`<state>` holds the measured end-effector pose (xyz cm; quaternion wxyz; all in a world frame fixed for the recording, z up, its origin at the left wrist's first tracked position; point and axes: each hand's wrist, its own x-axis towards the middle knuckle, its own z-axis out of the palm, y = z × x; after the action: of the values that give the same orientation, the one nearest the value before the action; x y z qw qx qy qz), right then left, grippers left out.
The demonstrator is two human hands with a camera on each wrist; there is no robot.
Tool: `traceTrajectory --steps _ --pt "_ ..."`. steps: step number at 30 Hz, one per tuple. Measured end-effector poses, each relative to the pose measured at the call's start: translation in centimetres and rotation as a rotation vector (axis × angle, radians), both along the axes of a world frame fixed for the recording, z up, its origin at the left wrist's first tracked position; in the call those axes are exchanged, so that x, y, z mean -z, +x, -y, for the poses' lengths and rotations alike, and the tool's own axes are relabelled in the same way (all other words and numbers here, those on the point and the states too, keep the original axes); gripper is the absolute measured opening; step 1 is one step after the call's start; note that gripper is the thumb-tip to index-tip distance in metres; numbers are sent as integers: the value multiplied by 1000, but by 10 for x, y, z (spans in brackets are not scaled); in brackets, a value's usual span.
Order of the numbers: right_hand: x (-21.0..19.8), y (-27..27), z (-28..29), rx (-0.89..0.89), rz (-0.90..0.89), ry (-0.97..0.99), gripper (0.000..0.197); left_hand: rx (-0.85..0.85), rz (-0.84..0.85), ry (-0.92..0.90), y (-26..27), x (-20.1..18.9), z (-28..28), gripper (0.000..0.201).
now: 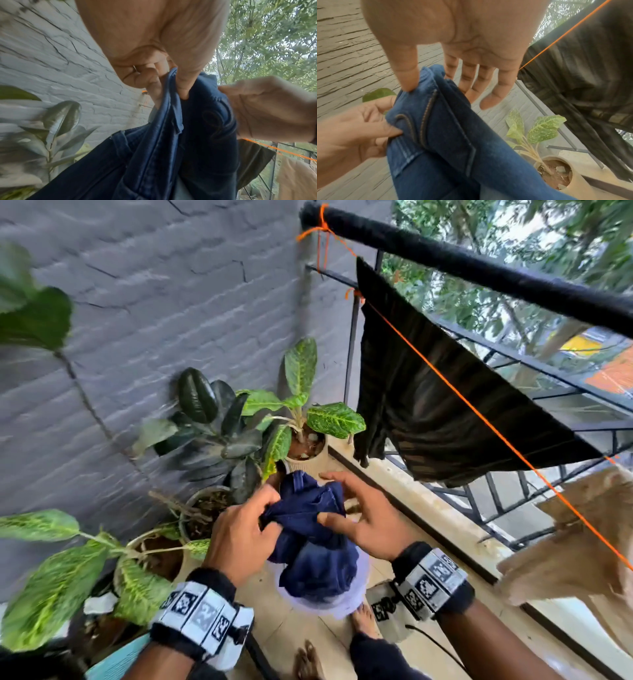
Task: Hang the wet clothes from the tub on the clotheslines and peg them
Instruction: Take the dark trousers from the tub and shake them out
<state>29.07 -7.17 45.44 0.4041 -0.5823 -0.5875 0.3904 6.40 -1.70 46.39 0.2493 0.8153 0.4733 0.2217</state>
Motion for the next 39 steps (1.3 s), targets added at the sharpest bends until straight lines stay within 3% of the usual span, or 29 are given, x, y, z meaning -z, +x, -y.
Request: traceTrajectory --steps 5,9,13,19,22,25,28,33,37,39 --pt "-20 -21 0 44 -7 92 23 -38 -2 73 -14 -31 7 27" --pt "-54 -30 -10 22 -14 216 27 -65 82 78 -20 -41 12 38" --pt "-90 -30 -11 -10 -57 296 36 25 338 -157 -29 -40 15 59" --pt "-130 2 1 -98 -23 341 44 201 501 -351 -23 -51 0 88" --pt "-142 16 7 -130 6 312 44 276 615 -420 1 -65 1 72" --pt "-145 33 13 -109 -50 294 50 229 587 -241 23 -79 0 37" --pt "-137 53 21 -108 -134 271 46 166 669 -135 38 -93 -4 21" --pt "-123 81 31 -6 -136 204 47 166 683 -31 71 -123 -9 13" --pt "-122 100 41 -83 -11 14 60 198 603 20 96 -131 -8 24" --pt "-129 105 43 -114 17 -46 67 236 569 25 105 -134 -1 17"
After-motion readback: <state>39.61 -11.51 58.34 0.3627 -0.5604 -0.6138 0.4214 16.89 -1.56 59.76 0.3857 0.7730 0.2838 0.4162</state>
